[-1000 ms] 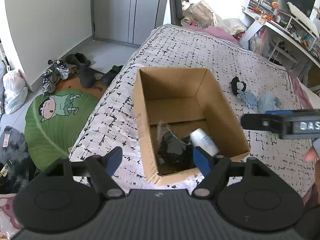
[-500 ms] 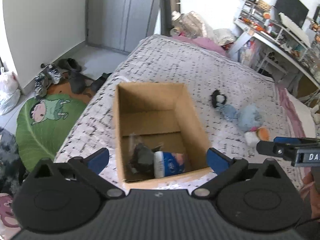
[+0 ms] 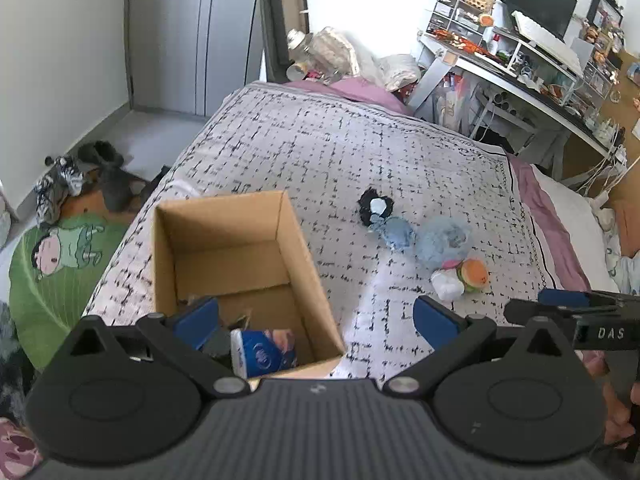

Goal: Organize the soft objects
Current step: 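Move both tools back toward the remaining plush items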

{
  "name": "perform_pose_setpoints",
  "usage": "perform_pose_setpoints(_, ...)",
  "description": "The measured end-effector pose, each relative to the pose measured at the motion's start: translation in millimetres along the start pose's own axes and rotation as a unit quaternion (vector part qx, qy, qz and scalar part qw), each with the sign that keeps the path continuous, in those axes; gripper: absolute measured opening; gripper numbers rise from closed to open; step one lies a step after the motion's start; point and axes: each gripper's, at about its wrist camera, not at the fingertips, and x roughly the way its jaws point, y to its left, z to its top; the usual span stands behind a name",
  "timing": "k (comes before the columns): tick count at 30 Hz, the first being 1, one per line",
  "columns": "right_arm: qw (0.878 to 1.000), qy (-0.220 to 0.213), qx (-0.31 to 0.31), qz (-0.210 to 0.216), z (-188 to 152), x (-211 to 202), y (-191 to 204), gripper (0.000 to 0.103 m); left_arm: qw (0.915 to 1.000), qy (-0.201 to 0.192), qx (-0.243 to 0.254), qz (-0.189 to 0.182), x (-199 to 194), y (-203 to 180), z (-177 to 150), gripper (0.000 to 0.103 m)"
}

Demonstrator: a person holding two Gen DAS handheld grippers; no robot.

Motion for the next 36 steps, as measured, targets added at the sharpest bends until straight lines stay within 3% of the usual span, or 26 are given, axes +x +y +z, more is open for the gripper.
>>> perform_pose_setpoints(19, 1.0, -0.005, 0.019, -0.014, 1.2, -10.0, -48.8, 0.096, 0.9969, 0.009, 0.063, -0.045, 39.1, -61.5, 13.8, 0.102)
perform_pose_setpoints(36, 0.999, 0.016, 0.023, -0.039, 7.5, 15.5, -87.1, 0.096, 0.9926, 0.025, 0.094, -0.073, 96.5, -100.7, 18.9, 0.099)
